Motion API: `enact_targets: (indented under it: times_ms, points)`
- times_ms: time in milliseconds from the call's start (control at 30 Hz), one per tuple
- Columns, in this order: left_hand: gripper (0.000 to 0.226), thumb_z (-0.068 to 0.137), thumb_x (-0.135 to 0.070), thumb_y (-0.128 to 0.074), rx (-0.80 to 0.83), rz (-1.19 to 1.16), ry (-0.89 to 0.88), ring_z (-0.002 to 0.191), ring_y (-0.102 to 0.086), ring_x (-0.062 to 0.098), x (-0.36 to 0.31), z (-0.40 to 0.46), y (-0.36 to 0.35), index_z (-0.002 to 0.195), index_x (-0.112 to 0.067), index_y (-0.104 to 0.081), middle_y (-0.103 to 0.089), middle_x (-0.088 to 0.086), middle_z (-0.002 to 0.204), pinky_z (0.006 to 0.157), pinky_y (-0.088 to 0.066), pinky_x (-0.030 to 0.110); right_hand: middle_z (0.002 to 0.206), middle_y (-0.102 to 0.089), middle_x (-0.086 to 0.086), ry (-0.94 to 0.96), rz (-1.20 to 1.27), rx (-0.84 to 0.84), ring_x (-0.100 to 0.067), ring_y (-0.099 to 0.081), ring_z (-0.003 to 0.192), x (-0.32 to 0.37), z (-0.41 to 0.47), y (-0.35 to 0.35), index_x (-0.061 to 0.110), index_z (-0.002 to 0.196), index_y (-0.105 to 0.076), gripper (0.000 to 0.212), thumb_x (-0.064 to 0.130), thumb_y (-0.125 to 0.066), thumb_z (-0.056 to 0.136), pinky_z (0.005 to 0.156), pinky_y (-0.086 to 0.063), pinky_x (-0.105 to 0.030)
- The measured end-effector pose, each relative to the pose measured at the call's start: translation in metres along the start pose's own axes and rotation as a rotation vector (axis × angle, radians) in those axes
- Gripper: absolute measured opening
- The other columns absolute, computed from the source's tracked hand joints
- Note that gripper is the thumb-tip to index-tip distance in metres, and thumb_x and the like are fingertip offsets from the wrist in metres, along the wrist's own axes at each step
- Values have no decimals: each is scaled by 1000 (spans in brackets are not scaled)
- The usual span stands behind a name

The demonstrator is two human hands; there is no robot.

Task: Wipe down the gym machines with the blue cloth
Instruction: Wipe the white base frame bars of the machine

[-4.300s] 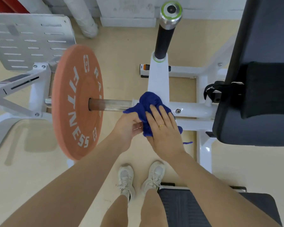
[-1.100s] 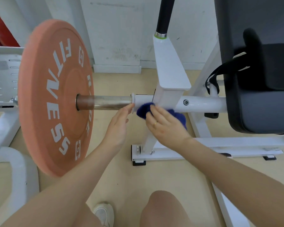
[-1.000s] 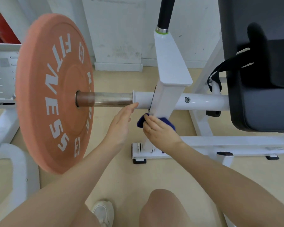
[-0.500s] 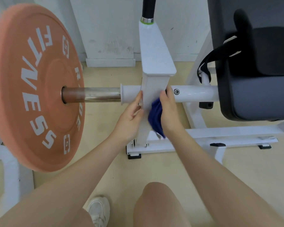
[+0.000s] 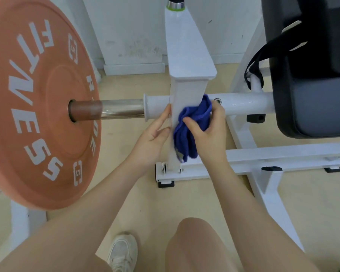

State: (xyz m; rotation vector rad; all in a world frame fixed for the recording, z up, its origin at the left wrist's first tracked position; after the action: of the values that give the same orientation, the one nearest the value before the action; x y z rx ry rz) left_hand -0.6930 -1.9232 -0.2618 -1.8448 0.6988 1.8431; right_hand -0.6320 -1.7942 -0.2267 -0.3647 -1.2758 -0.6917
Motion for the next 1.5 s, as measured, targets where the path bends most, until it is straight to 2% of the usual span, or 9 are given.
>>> enact_targets:
  times_ms: [267,400,567,700,900,1067,1200,1367,1500]
  points:
    - [44,96,2,-39,-105,-56,42,115,-55,-2,27,-1,13,134,-18,-48,-56,-12,128,99,-43,18,105,-56,5,-340,20,54,-17,-54,104,-116,-48,-38,30,112,-47,33,8,-58,89,94,-46,-32]
    - [49,96,2,-36,-81,32,38,125,-46,1,40,2,11,139,-21,-43,-47,-15,139,109,-34,23,118,-56,-6,-104,1,-37,-20,-52,111,-73,-28,-26,5,124,-48,41,18,-56,86,98,-43,-32]
    - [63,94,9,-36,1,5,41,127,-47,8,54,6,1,143,-30,-31,-35,-17,147,109,-35,27,111,-57,4,-134,22,106,-9,-56,105,-103,-30,-36,36,114,-43,44,9,-62,85,91,-47,-23]
    - [64,94,13,-34,22,38,-27,128,-45,4,57,7,3,142,-30,-26,-35,-19,143,108,-33,17,93,-58,5,-449,-129,231,-18,-60,94,-176,-56,-51,15,121,-46,36,4,-58,88,65,-43,-2]
    - [42,94,9,-39,-69,73,-27,125,-48,7,87,9,18,130,-9,-51,-52,2,134,105,-36,17,97,-56,6,-228,-100,30,-5,-56,85,-135,-38,-34,24,104,-42,35,18,-69,83,71,-45,-12]
    - [68,90,15,-33,51,151,58,129,-40,-1,105,4,7,136,-35,-33,-38,-20,142,110,-31,19,96,-63,-4,-409,-126,131,-14,-62,83,-192,-58,-53,18,114,-49,34,13,-64,84,71,-51,-28]
    - [68,93,11,-33,144,97,130,116,-44,-19,111,1,-2,145,-32,-22,-34,-35,135,105,-37,17,76,-55,7,-645,-233,256,-15,-52,76,-229,-72,-59,17,104,-50,17,5,-47,92,58,-41,-11]
    - [75,89,15,-29,127,69,171,131,-38,-3,119,3,4,144,-35,-27,-31,-26,145,113,-31,34,90,-57,4,-330,-230,80,-9,-56,82,-171,-51,-42,21,108,-43,21,13,-53,92,66,-42,-12]
    - [75,88,19,-27,121,-1,203,120,-45,-12,116,-3,-5,146,-28,-21,-42,-36,128,97,-39,10,88,-59,2,-335,-192,33,0,-55,71,-181,-62,-50,21,120,-41,33,8,-52,92,60,-42,-6]
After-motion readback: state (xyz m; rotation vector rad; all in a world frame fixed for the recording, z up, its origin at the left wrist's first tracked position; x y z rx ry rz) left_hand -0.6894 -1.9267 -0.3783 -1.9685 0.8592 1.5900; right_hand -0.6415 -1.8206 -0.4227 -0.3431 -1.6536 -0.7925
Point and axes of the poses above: each hand's wrist, its own z-axis towards the middle knuckle, its own y-axis out of the back of the hand, x = y × z, the point moved 9 cm from there along z, towards the middle knuckle
